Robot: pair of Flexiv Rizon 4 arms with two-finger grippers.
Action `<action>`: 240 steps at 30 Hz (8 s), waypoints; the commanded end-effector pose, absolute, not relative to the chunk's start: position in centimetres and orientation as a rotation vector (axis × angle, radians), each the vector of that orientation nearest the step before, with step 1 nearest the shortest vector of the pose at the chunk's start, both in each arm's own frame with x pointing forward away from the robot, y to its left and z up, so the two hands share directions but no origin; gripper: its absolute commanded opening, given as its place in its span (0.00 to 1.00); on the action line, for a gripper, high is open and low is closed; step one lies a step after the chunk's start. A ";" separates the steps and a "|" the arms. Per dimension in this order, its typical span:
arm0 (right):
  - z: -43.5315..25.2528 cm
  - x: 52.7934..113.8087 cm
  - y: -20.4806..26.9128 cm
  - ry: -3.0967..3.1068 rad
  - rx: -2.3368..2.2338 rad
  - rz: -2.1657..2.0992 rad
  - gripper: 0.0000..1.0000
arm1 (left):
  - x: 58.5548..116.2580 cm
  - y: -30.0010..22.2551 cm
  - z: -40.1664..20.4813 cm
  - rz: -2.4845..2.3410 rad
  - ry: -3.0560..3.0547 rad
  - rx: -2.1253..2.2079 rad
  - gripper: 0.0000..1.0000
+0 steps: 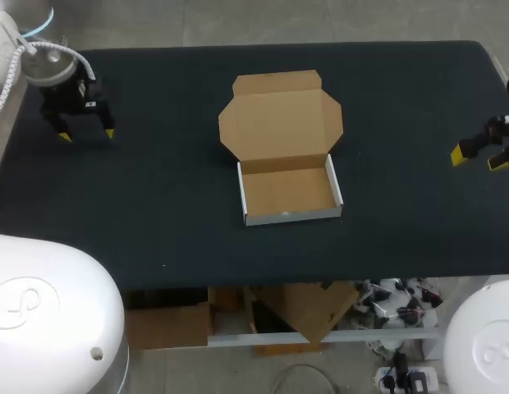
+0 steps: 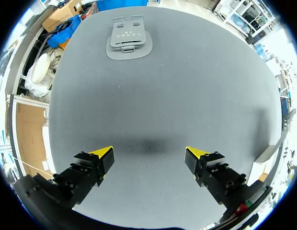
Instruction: Assemble the packaging by folding the flat box into shape, placing the metal phone stand inside, and closing the box properly
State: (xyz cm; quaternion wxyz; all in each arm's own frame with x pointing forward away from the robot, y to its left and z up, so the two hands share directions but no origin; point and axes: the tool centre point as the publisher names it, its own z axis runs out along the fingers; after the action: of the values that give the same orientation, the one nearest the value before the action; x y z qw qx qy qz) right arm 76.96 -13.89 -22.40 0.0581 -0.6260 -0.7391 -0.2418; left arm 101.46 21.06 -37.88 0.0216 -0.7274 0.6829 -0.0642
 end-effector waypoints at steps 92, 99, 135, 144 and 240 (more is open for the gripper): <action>-22.2 76.9 -13.9 -2.239 -1.895 -0.729 1.00 | 112.4 23.4 -39.9 -0.150 2.079 -2.239 1.00; -22.2 76.9 -13.9 -2.239 -1.895 -0.729 1.00 | 113.4 23.4 -40.1 -0.151 2.071 -2.245 1.00; -22.2 76.9 -13.9 -2.239 -1.895 -0.729 1.00 | 116.5 24.1 -40.1 -0.164 2.025 -2.278 1.00; -22.2 76.9 -13.9 -2.239 -1.895 -0.729 1.00 | 116.9 24.1 -40.0 -0.168 2.023 -2.277 1.00; -22.2 76.9 -13.9 -2.239 -1.895 -0.729 1.00 | 117.4 25.2 -38.2 -0.241 1.970 -2.249 0.00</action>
State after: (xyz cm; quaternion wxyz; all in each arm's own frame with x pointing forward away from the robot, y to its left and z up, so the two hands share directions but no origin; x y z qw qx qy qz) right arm 76.96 -13.90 -22.38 0.0583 -0.6259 -0.7392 -0.2417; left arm 119.24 25.37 -39.20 0.0561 -0.7490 0.6566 -0.0690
